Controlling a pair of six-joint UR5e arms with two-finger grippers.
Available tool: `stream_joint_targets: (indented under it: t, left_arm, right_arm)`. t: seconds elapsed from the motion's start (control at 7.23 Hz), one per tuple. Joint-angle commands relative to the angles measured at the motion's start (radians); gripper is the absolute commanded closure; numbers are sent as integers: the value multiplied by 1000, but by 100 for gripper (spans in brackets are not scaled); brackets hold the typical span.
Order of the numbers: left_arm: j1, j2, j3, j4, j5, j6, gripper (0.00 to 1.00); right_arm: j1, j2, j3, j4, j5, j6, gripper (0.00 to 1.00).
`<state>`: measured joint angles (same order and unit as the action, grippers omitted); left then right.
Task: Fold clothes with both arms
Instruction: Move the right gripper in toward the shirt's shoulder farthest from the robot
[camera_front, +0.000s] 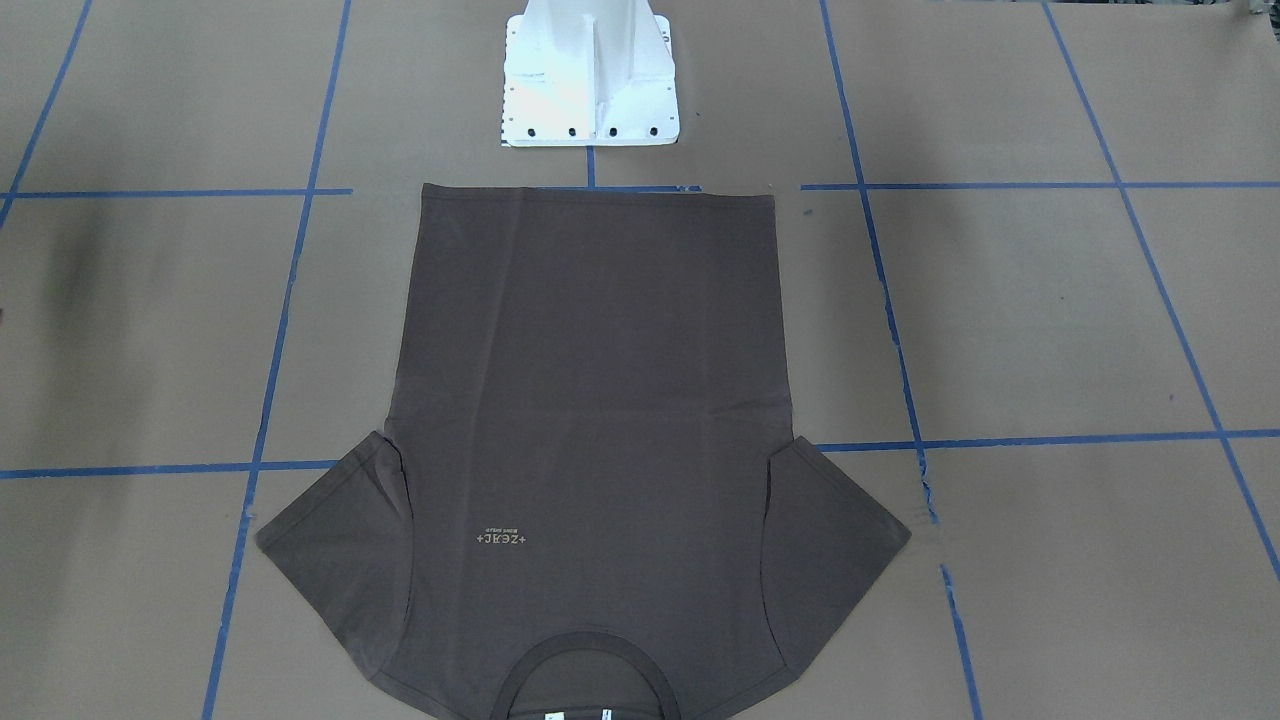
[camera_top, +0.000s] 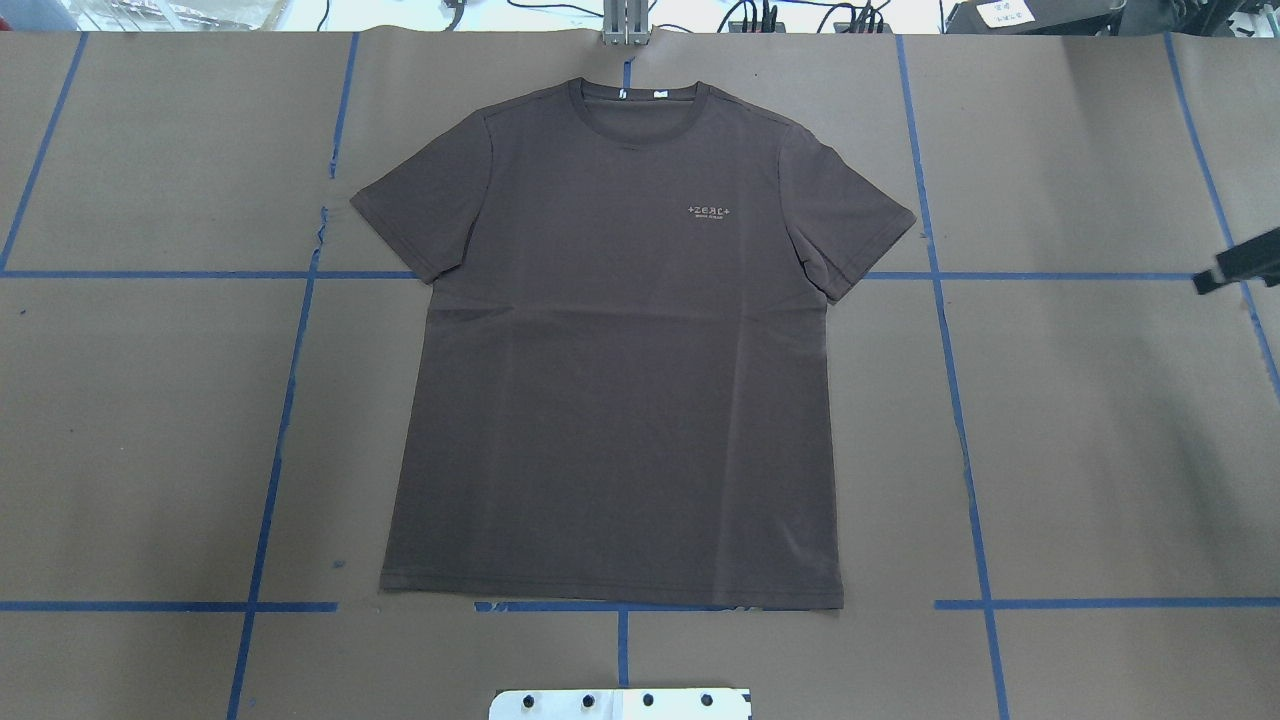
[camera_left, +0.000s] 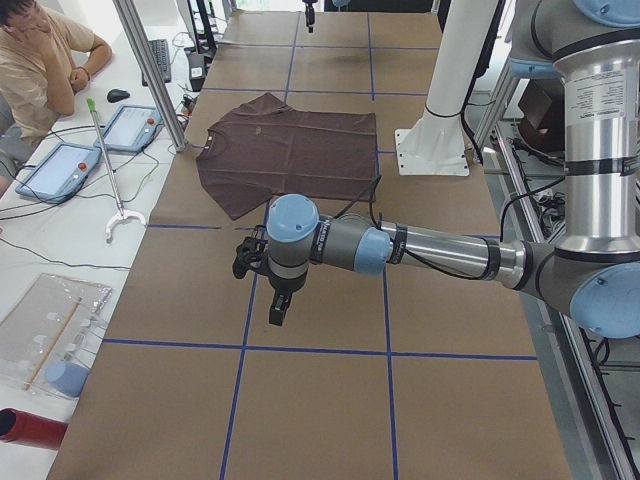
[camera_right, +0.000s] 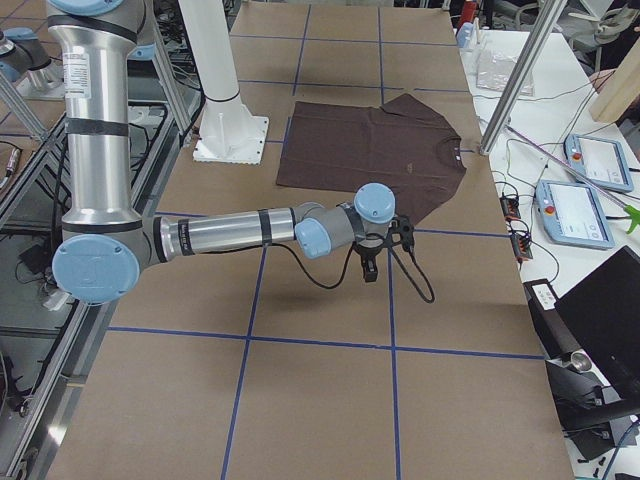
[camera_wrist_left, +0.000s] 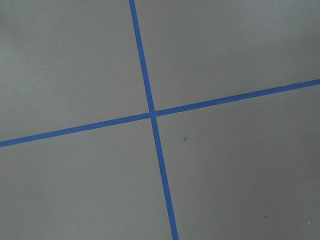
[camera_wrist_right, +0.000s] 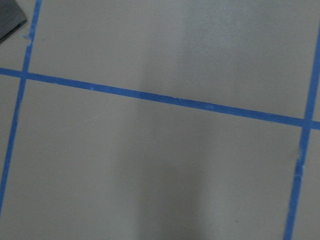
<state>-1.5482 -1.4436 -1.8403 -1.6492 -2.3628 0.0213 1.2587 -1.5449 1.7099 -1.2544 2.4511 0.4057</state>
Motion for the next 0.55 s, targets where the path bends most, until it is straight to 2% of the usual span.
stream_joint_targets:
  t: [0.0,0.14,0.28,0.42]
  left_arm:
    - [-1,9,1,-1,-18,-1,0]
    - [-1,9,-13,-6,-39,-1,0]
    - [-1,15,-36,-1,-64,-3,0]
    - [-1,18,-42,-4,-65,-3,0]
  right_arm:
    - [-193,212,-48,50,-123,334,0]
    - [-270,344,-140,49,-253,425,0]
    - [-291,467,-283,50,-315,496,2]
    - [-291,533,-382,55,-322,552,5]
